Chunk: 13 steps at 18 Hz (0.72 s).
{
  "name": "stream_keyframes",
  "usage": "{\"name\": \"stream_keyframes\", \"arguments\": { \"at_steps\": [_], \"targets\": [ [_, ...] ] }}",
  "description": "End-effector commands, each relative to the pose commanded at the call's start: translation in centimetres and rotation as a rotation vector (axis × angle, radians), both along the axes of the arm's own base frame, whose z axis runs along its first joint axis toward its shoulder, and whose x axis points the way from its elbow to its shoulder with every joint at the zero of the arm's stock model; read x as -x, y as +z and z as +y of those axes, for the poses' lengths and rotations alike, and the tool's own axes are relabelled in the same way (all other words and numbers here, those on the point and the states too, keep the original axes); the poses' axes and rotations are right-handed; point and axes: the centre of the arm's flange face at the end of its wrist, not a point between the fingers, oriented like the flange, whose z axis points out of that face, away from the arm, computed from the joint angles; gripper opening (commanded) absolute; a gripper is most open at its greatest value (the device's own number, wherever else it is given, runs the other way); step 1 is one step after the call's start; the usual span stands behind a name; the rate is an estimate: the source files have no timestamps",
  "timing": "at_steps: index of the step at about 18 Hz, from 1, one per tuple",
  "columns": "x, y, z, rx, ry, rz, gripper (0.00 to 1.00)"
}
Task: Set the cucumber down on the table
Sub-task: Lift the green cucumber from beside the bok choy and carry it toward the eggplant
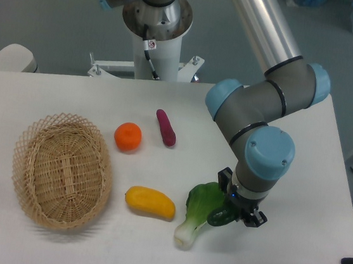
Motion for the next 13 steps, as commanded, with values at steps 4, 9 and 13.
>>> {"name": "stream_keyframes", "arguments": {
  "at_steps": [4, 9, 13],
  "targets": [
    [0.6, 0.1, -0.7, 0.0, -0.018, 0.001, 0.11],
    [1.1, 0.3, -1.7, 0.011, -0.049, -0.014, 0.1],
    [1.3, -0.9, -4.1, 0.025, -0.109, -0.038, 0.1]
  ]
}}
